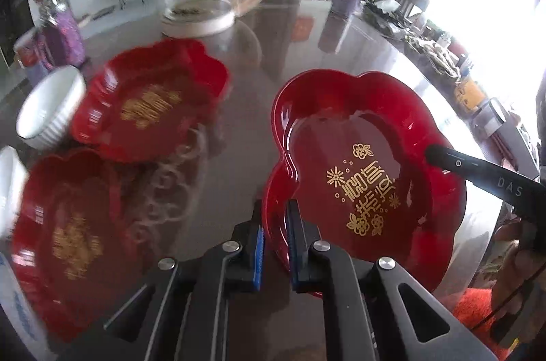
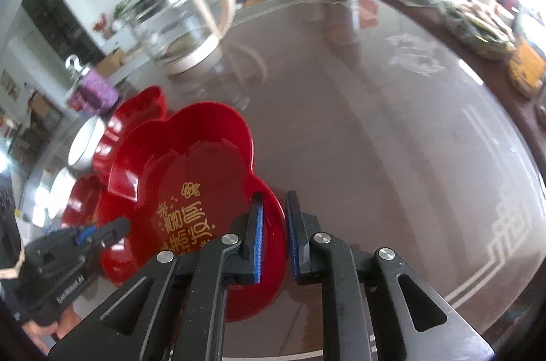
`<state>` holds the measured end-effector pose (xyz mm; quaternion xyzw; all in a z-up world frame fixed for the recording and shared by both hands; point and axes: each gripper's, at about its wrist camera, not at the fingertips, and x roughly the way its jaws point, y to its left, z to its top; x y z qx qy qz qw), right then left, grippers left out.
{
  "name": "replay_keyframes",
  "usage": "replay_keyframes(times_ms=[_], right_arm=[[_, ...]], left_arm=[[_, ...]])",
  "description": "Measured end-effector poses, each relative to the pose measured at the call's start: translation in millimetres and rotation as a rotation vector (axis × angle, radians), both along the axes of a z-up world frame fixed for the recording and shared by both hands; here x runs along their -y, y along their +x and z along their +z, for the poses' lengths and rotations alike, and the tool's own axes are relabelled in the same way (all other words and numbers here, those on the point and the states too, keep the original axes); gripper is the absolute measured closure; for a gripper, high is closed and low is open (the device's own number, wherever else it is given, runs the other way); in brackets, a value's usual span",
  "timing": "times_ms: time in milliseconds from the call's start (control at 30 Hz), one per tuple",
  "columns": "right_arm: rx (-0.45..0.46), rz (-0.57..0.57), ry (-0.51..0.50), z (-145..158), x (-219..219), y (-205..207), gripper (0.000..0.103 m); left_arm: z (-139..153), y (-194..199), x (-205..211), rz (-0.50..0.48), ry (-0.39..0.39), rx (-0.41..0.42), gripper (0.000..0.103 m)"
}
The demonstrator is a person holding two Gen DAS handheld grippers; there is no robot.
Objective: Organize plates and bowls
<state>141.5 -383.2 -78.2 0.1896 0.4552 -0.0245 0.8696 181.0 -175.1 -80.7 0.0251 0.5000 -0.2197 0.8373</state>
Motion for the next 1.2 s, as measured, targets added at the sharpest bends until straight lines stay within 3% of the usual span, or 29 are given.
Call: replay_keyframes(times_ms=[233,567,667,733,800,833,1000,1200], right_arm=[[-0.009,-0.098,-0.032,-26,21,-12,0.085],[-0.014,-0.055,-0.108,-31,-4,-8,0.082],[0.016,-0.06,-0.148,-27,-11,-8,0.077],[0.059,-0.074,-0.191,-19,-15,-14,0.04],[0.119,-0.104,-0.236,-7,-17,-23,0.036],[0.156,-0.122,-0.253,0,-17,-29,0.036],[0.34,-0.253,-0.307,30,-13,-63,0.035],[0.517,-0.302,-0.388,58,-25,-90,0.032]], left_arm=[[-16,-3,28,-0.001,0.012,0.002,0.093],[-29,-14,10,0.011,0.036,-0.016,0.092],[-28,-18,4,0.026,0.018,-0.002,0.089],[-21,-23,-1,0.05,0.017,0.041,0.066],[-11,-30,-11,0.093,0.003,0.102,0.022],[-5,-33,-17,0.114,-0.008,0.137,0.017],[22,-53,-50,0.186,-0.049,0.256,0.015],[33,-77,-90,0.297,-0.042,0.357,0.014]])
